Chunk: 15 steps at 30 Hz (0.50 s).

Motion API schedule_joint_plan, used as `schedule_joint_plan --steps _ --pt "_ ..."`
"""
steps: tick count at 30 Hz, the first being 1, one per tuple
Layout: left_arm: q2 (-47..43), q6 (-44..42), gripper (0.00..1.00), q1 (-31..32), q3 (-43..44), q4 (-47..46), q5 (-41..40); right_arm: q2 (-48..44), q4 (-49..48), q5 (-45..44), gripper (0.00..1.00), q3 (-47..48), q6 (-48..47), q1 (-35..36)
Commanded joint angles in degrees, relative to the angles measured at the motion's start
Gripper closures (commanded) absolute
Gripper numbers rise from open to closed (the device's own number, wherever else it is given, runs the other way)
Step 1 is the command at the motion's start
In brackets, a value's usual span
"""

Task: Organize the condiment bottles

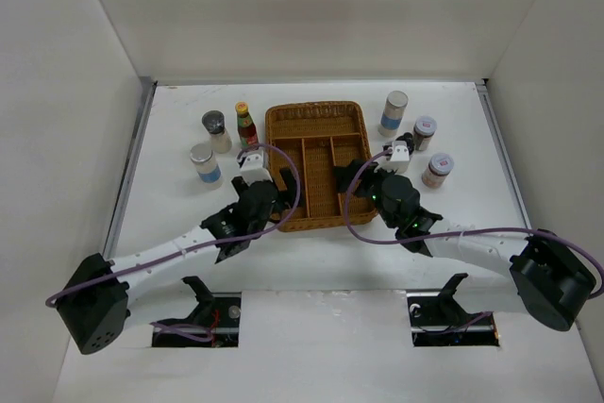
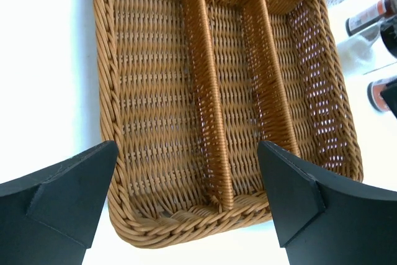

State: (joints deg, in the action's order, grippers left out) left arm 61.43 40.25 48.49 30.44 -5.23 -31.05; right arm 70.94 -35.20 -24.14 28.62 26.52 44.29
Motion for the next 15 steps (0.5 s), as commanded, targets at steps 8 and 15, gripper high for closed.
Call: schedule_joint_plan --steps 8,15 --pt "-1.22 -7.29 0.0 -2.3 7.88 0.05 -1.21 -0.36 -3.47 0.15 0.0 -0.23 0.02 -0.04" --pt "0.53 -15.54 0.0 -6.07 18.41 -0.83 -3.84 0.26 -3.38 -1.0 0.0 -0.15 -0.33 -0.04"
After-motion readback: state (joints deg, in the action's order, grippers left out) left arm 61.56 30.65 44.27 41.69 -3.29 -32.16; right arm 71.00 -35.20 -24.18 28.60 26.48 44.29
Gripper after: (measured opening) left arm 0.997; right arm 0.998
